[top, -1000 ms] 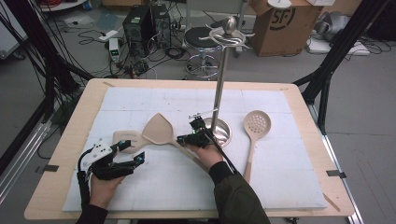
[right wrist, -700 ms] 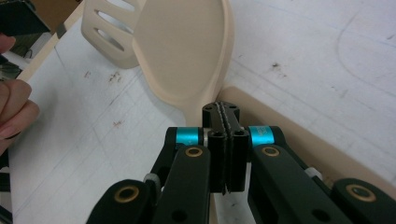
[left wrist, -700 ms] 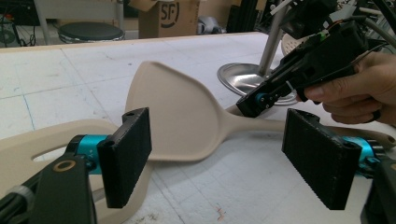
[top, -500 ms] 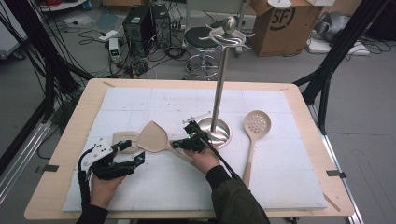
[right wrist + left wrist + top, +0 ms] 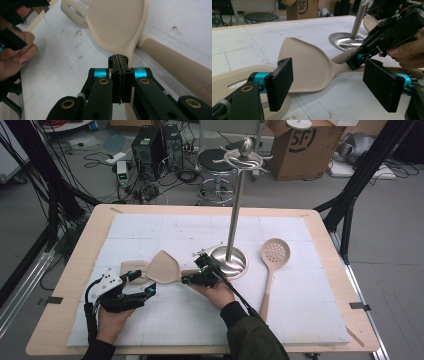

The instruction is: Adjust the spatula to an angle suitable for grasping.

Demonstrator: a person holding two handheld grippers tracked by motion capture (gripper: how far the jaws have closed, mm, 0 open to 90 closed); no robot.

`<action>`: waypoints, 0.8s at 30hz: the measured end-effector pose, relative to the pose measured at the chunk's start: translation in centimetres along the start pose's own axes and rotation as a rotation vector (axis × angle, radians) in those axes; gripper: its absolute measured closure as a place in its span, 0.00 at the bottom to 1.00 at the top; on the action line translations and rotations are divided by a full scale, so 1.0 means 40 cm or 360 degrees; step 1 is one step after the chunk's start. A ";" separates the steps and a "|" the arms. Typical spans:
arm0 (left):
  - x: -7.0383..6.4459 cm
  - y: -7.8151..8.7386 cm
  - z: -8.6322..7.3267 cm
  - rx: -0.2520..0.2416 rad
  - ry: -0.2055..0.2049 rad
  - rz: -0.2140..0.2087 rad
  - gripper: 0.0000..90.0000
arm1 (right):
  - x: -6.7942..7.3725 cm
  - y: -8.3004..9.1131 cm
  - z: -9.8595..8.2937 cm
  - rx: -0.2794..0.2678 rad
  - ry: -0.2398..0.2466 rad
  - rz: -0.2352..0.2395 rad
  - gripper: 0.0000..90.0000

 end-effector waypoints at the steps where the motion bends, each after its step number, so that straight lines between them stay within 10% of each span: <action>1: 0.000 0.001 0.000 0.0000 -0.0006 0.0001 0.28 | 0.001 -0.004 -0.001 0.0002 -0.0007 0.0000 1.00; 8: -0.002 -0.001 0.000 -0.0003 0.0002 0.0000 0.28 | -0.014 0.017 0.011 -0.0101 -0.0016 -0.0101 1.00; 24: -0.008 -0.002 0.002 -0.0005 -0.0006 -0.0003 0.28 | -0.012 -0.027 0.003 0.0098 0.0063 -0.0139 1.00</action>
Point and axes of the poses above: each handheld gripper's, and its own axes: y roughly backward along the jaws, z roughly out of its top, x roughly to its left, the point moved 1 cm from there along -y, roughly forward along the jaws, and after that the axes turned 15 degrees about z, right-handed, at the moved point
